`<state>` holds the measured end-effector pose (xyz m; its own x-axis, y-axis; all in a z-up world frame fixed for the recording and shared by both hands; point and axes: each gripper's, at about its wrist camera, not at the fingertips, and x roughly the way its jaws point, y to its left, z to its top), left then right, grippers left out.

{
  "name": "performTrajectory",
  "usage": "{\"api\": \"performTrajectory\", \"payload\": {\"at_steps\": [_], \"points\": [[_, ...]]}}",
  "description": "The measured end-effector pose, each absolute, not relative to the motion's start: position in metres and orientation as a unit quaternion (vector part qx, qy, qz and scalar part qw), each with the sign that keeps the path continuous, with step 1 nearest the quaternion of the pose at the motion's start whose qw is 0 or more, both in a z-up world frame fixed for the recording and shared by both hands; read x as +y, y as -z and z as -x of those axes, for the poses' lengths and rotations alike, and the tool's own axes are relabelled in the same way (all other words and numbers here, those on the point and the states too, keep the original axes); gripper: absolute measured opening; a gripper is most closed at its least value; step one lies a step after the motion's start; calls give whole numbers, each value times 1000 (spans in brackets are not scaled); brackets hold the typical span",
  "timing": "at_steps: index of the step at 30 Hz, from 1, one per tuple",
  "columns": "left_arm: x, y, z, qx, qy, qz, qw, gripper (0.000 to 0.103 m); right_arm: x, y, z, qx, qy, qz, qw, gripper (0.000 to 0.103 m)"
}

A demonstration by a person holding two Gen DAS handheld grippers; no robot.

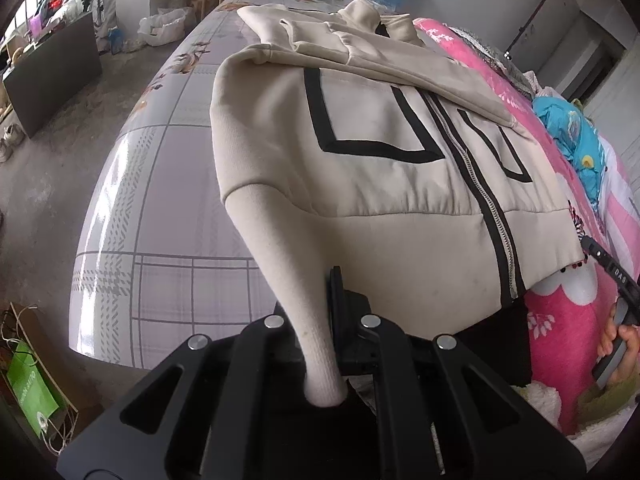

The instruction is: Fold large clothes

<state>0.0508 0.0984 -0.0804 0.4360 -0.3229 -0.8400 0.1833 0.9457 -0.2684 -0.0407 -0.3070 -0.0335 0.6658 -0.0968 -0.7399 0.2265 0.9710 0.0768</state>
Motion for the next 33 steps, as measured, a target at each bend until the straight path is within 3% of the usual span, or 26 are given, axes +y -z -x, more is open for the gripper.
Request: {"api": "performTrajectory", "payload": {"at_steps": [6, 9, 11, 15, 20, 33], "points": [[95, 79, -50, 510, 146, 52, 846, 9, -320, 50, 36, 417, 81, -109, 899, 47], [93, 79, -49, 510, 143, 44, 847, 11, -318, 57, 37, 420, 87, -93, 899, 38], [91, 79, -49, 509, 142, 39, 848, 11, -316, 57, 39, 420, 79, -88, 900, 19], [87, 77, -45, 499, 147, 13, 854, 10, -315, 56, 41, 415, 68, -84, 904, 8], [87, 62, -41, 479, 173, 16, 861, 5, -317, 33, 45, 381, 45, -101, 918, 6], [131, 20, -114, 432, 245, 275, 823, 4, -322, -25, -13, 259, 3, -150, 954, 6]]}}
